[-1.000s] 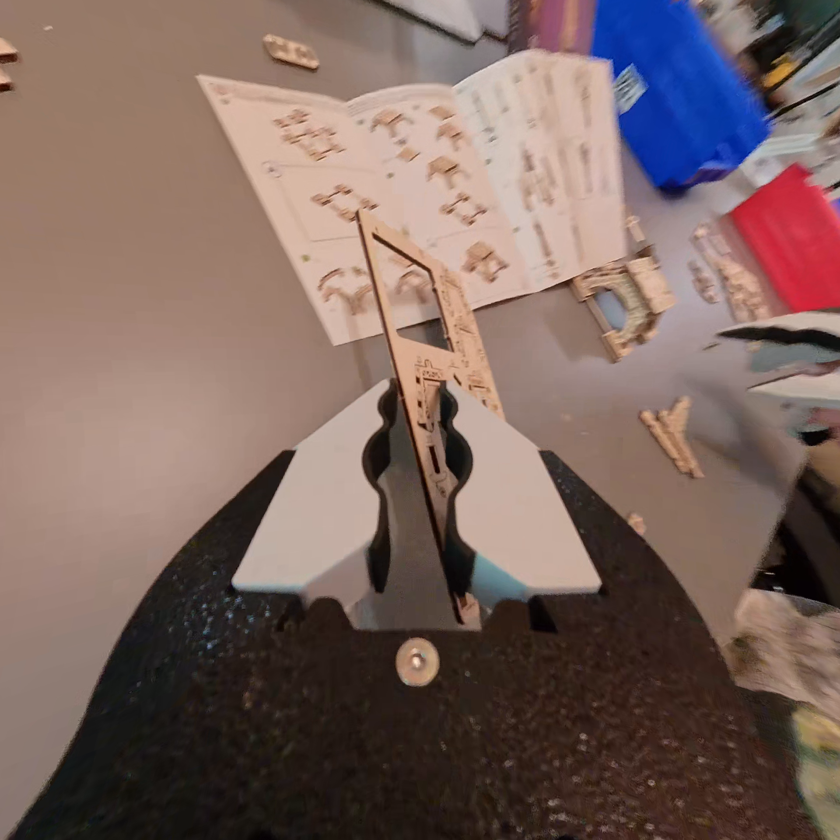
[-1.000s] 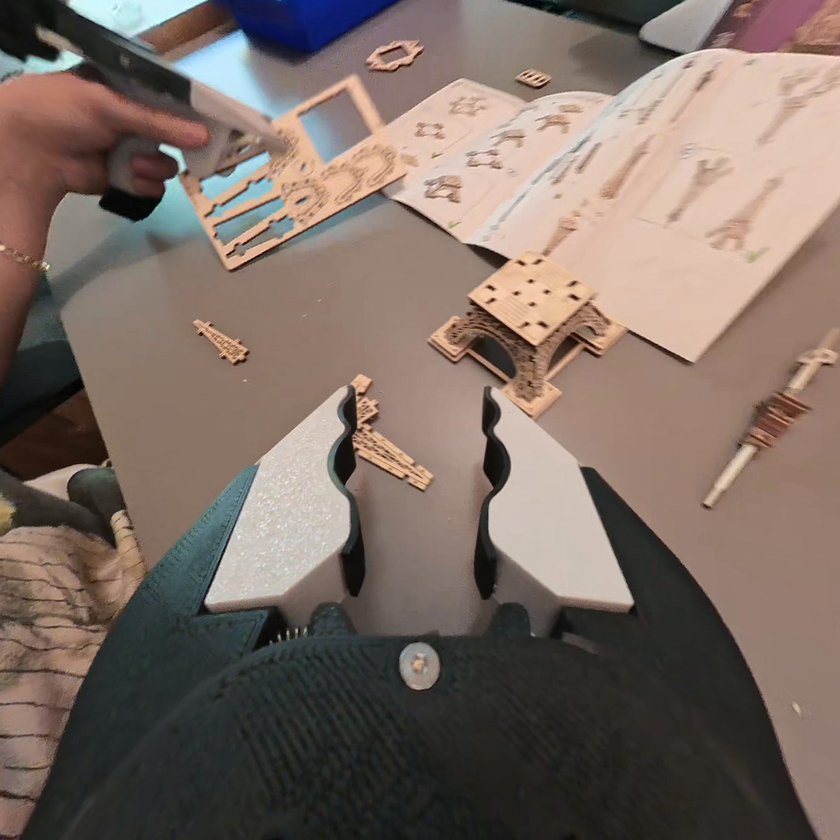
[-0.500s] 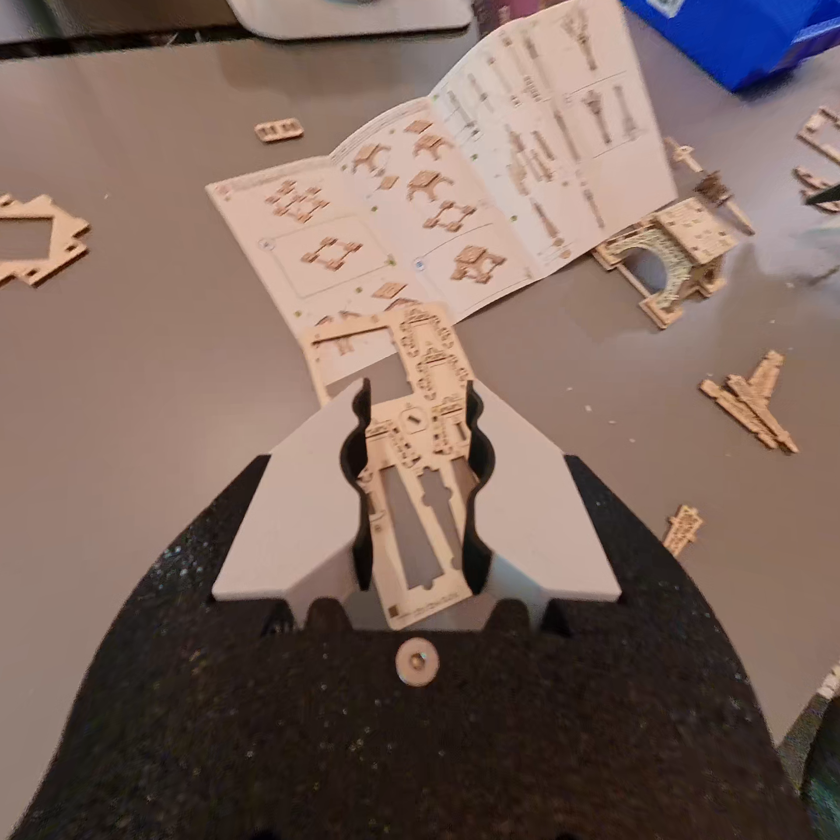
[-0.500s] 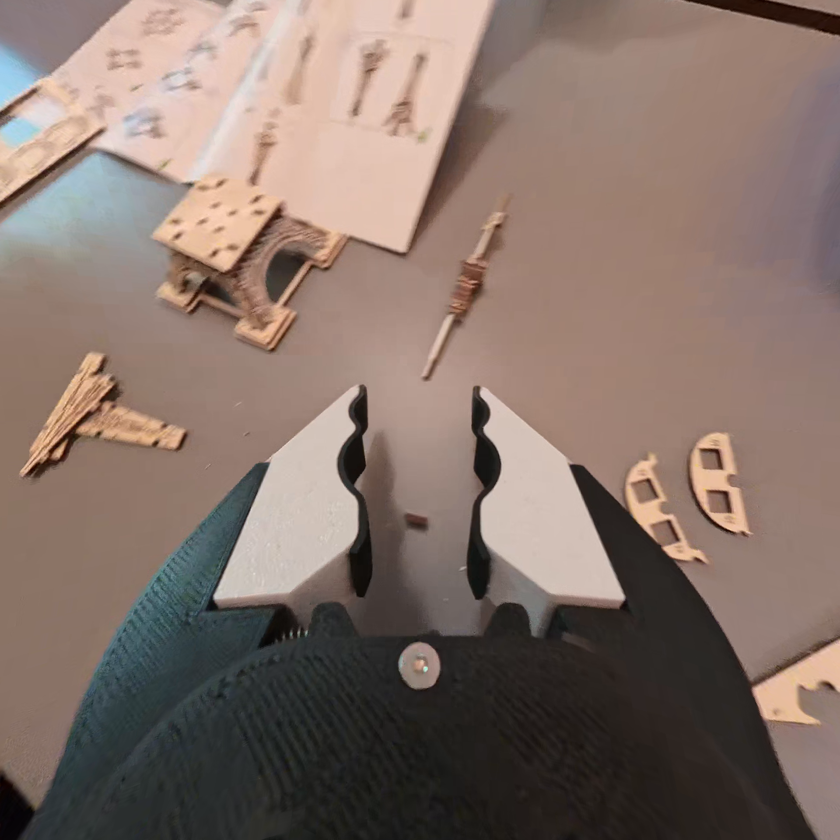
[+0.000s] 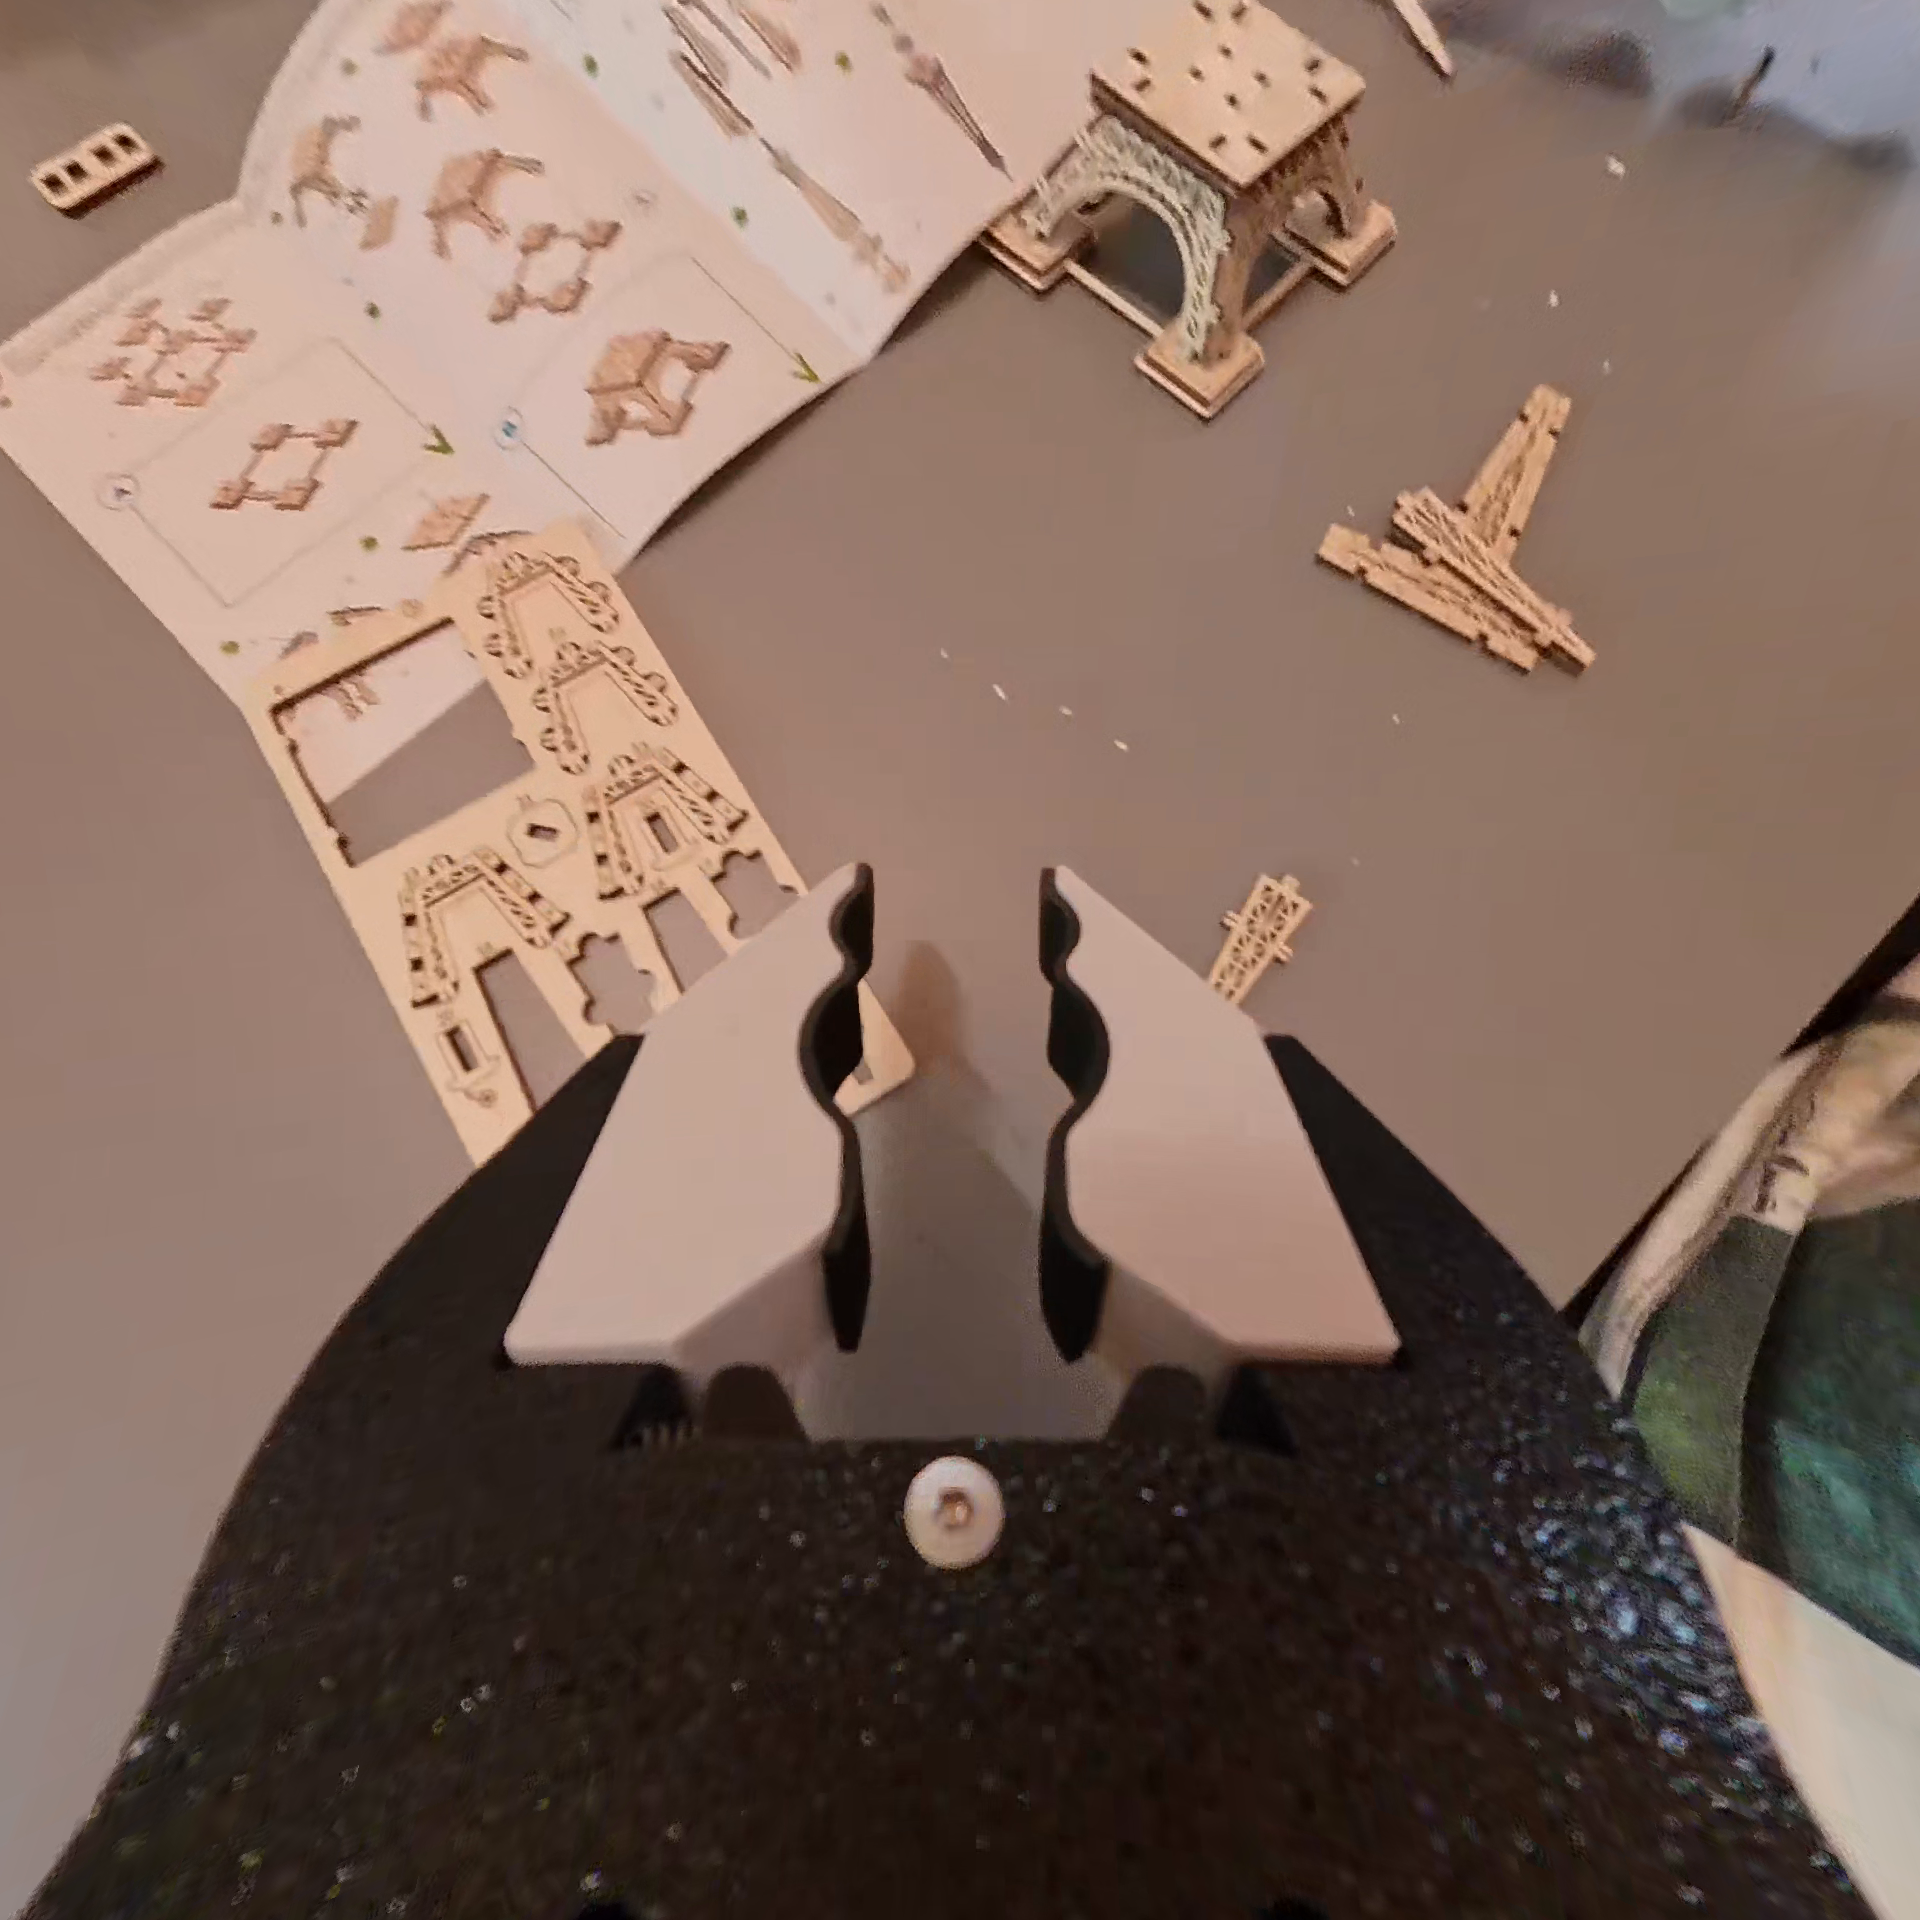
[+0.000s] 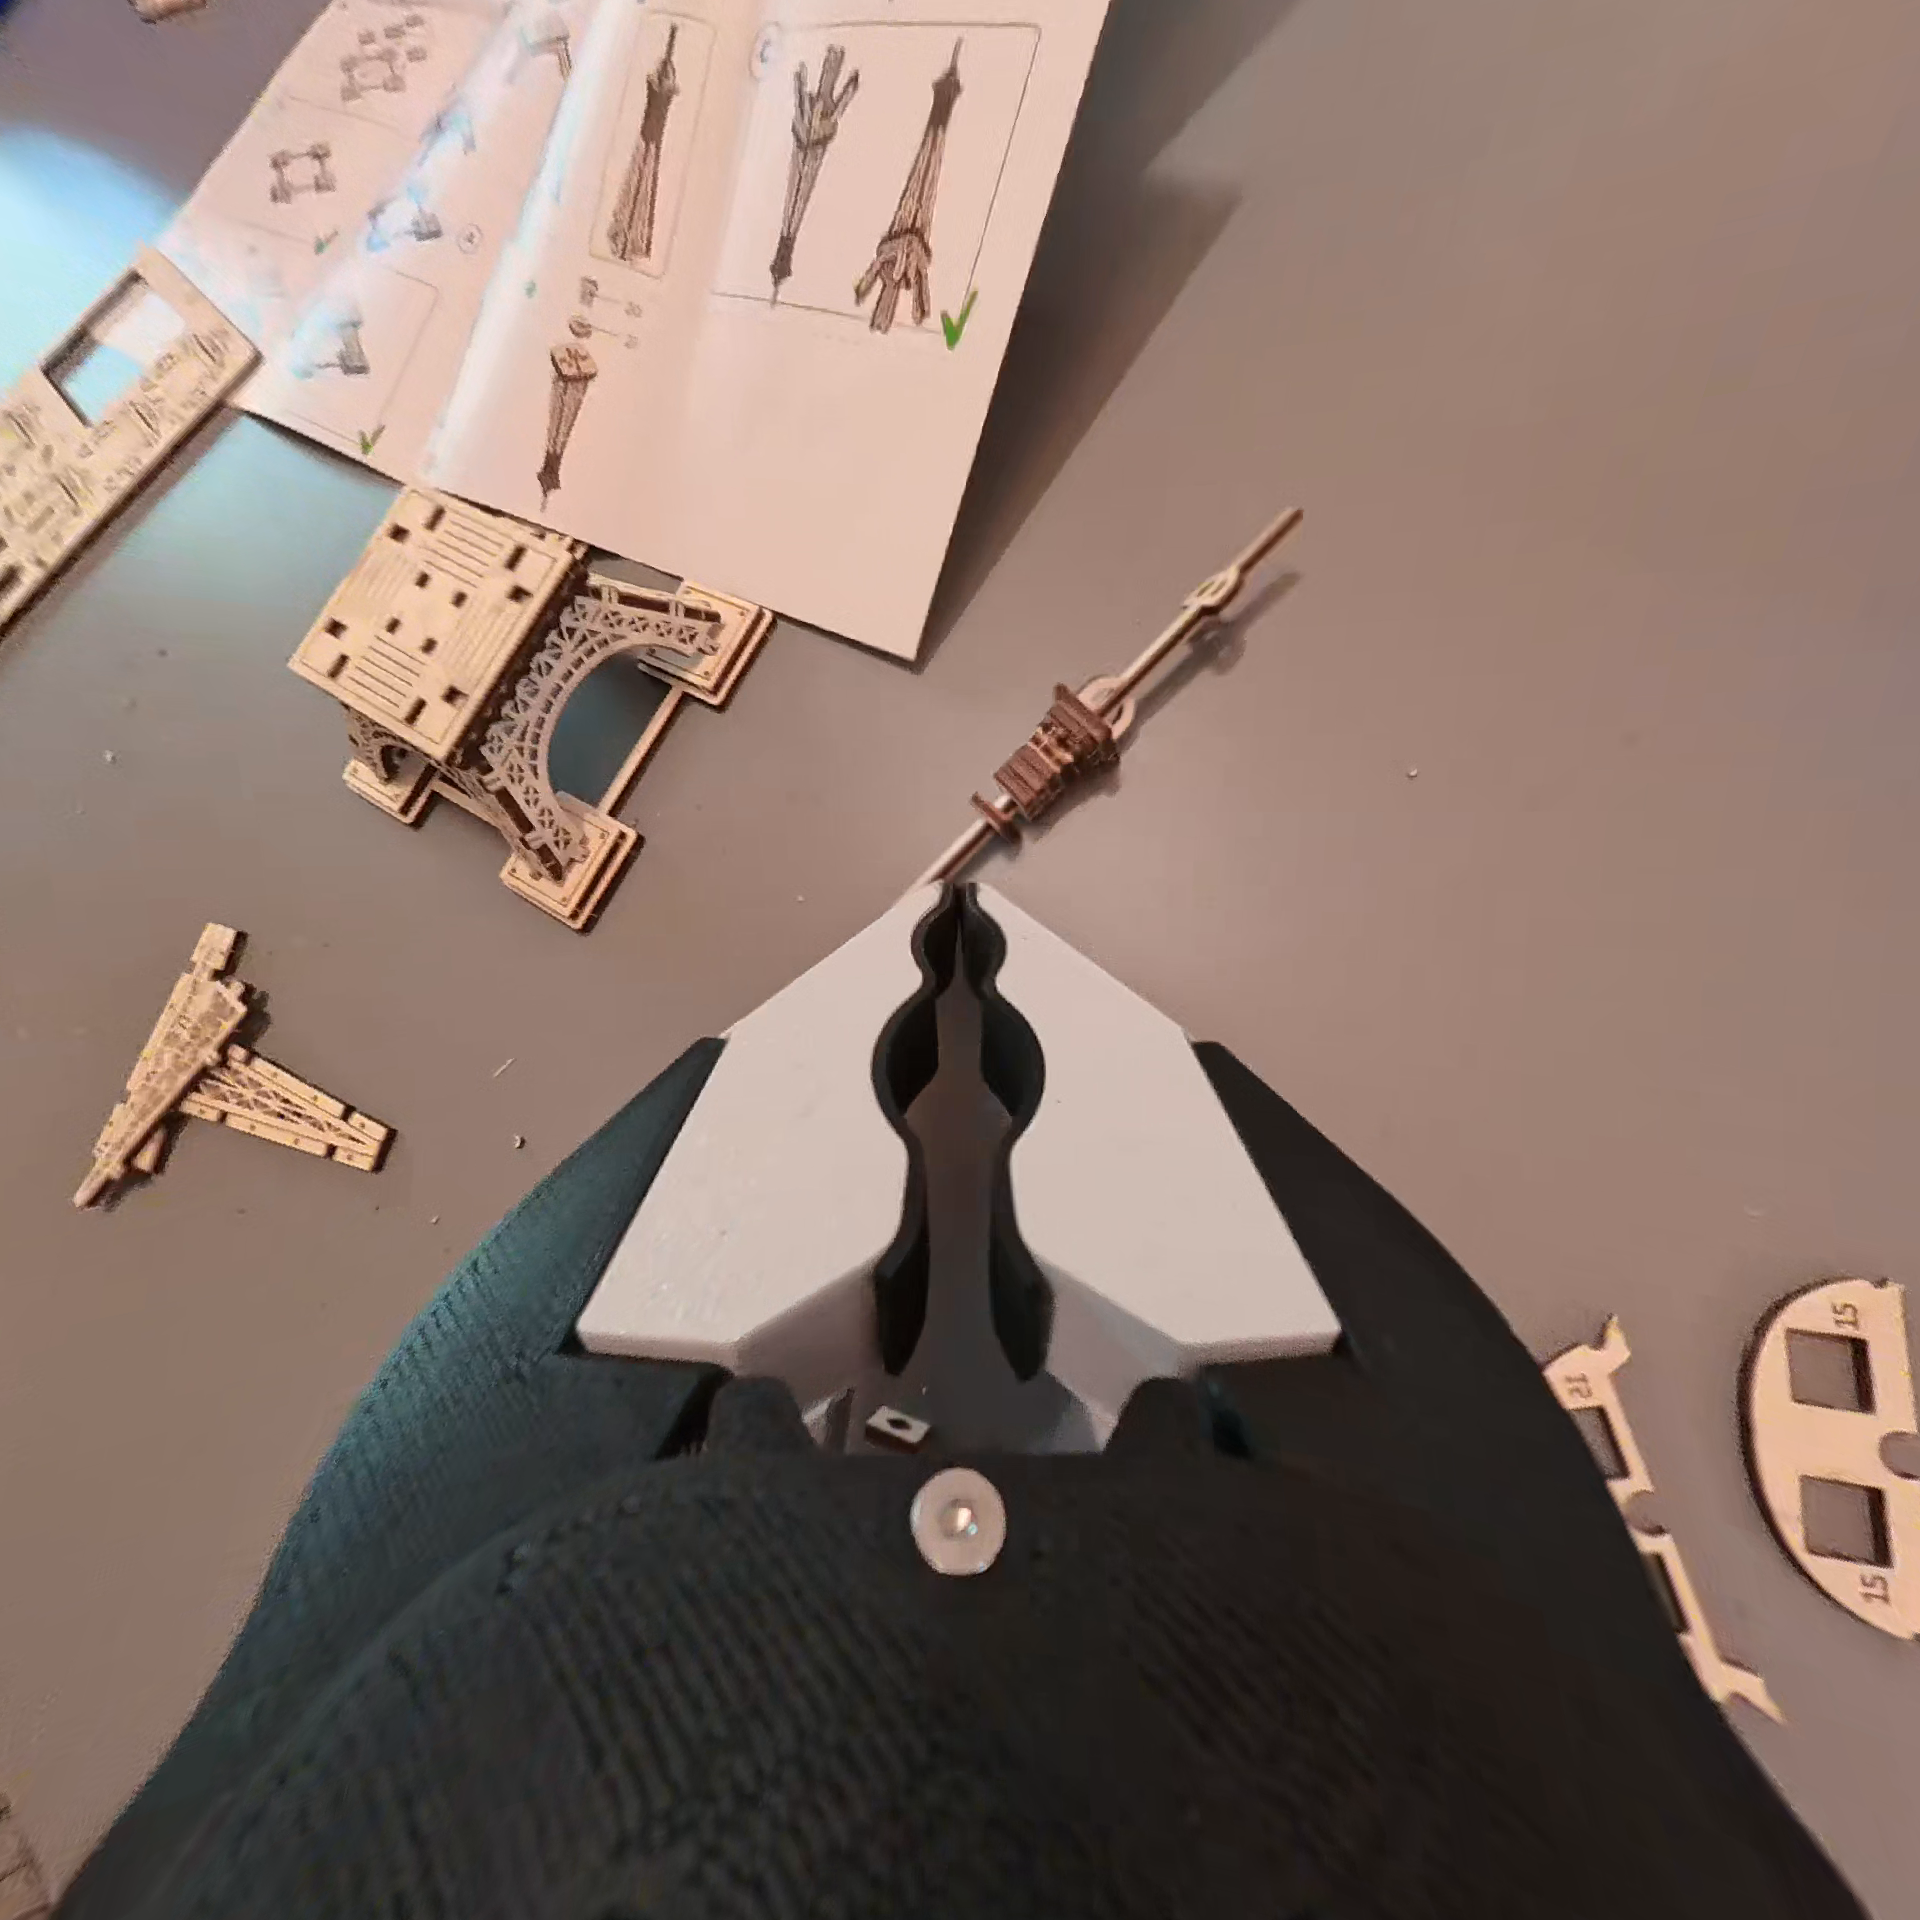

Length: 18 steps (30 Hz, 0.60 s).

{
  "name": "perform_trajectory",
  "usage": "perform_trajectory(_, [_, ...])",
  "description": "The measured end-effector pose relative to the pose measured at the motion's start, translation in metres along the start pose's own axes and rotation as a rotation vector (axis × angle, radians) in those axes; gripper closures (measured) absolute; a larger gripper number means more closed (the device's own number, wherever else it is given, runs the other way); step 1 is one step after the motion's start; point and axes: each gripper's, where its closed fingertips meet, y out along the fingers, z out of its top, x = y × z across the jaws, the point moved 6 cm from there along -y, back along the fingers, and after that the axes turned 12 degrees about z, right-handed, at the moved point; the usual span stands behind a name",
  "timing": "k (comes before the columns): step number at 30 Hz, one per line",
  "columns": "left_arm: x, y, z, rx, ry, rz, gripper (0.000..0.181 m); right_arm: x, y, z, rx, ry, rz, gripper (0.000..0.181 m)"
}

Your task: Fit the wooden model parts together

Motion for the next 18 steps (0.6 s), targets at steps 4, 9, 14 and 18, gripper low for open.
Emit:
perform_trajectory(4, [0.024,0.002,0.004,-0.006,0.051,-0.060,0.153,-0.002,0.001,-0.003,-0.045,-0.066,-0.041,0.181])
perform_trajectory(9, [0.051,0.016,0.025,0.011,0.163,-0.118,0.154,-0.012,-0.005,0.002,0.099,0.041,-0.020,0.157])
perform_trajectory(14, [0.075,0.033,0.051,0.061,0.225,-0.172,0.154,-0.015,0.006,0.000,0.027,0.032,-0.098,0.155])
perform_trajectory(18, [0.089,0.040,0.065,0.105,0.251,-0.192,0.155,-0.012,0.013,0.004,-0.022,0.008,-0.163,0.170])
